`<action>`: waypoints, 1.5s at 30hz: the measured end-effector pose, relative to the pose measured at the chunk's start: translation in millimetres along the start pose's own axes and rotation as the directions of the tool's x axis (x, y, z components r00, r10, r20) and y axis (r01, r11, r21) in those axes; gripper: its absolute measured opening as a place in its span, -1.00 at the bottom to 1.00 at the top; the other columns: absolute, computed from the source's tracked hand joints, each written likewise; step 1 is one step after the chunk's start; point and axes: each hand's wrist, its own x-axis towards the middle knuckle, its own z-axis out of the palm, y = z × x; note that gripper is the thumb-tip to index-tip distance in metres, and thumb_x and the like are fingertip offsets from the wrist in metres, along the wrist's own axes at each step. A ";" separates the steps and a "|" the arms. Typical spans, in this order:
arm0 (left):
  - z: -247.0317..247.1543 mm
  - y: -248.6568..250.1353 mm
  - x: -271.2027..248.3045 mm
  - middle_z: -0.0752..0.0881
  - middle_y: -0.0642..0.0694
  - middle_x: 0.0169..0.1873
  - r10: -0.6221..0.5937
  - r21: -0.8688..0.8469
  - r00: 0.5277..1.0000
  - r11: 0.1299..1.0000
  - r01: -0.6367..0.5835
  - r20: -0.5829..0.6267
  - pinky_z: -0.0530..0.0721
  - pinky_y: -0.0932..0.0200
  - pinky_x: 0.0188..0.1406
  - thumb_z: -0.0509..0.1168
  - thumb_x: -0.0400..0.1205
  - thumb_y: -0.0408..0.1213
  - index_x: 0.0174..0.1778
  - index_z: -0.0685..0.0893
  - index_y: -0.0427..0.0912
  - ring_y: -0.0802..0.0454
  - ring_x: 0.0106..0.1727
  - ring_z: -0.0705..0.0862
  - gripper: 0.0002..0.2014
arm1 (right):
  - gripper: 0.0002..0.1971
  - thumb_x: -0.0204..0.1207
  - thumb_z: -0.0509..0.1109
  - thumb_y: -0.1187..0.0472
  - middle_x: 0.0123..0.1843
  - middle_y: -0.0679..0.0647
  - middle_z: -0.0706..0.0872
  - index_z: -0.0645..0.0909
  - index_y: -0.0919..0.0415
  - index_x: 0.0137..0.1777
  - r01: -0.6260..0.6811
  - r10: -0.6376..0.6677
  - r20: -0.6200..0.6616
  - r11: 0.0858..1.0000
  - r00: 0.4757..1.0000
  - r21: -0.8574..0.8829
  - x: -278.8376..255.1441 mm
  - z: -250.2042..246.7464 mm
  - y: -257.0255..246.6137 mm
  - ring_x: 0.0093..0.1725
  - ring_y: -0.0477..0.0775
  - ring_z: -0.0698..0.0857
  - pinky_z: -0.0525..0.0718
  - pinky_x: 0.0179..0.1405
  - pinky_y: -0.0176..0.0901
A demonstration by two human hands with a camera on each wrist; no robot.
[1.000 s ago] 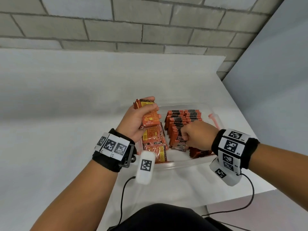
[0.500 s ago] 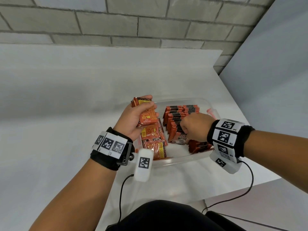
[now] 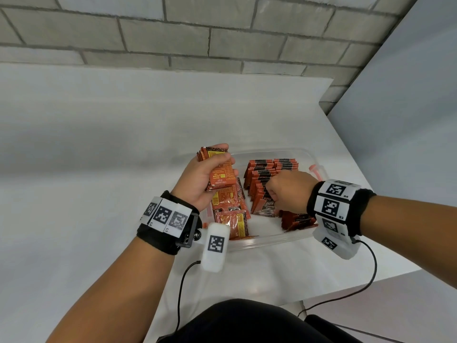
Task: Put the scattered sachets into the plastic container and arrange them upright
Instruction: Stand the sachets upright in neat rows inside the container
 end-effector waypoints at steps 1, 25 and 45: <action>-0.1 -0.2 -0.1 0.72 -0.16 -0.20 0.001 0.000 1.000 1.000 -0.001 0.001 0.75 0.11 -0.24 0.31 0.60 -0.39 0.14 0.65 -0.15 -0.05 -0.28 0.76 -0.79 | -0.94 0.47 0.35 0.33 -0.16 0.15 0.74 0.66 0.27 -0.14 0.001 -0.001 0.001 1.000 1.000 -0.008 -0.1 0.5 -0.4 -0.18 0.15 0.71 0.60 -0.36 -0.16; -0.2 -2.6 -0.5 0.69 -0.19 -0.20 -0.024 -0.050 1.000 0.998 0.024 0.004 0.72 0.06 -0.18 0.23 0.65 -0.38 0.14 0.63 -0.19 -0.08 -0.30 0.77 -0.82 | -0.81 0.48 0.45 0.06 -0.31 -0.08 0.53 0.50 0.09 -0.16 -0.008 0.015 -0.057 0.992 0.998 0.122 -10.0 -6.9 4.9 -0.24 0.02 0.55 0.35 -0.46 -0.26; 15.1 -8.9 -7.2 0.70 -0.19 -0.22 -0.099 0.069 0.985 0.994 0.090 0.141 0.74 0.03 -0.24 0.47 0.36 0.10 0.04 0.69 -0.18 -0.05 -0.29 0.73 -0.52 | -0.82 0.37 0.57 0.28 -0.24 -0.05 0.66 0.59 0.11 -0.25 0.415 0.367 -0.595 0.462 0.715 0.784 -31.9 -28.2 2.8 -0.23 -0.07 0.62 0.58 -0.16 -0.21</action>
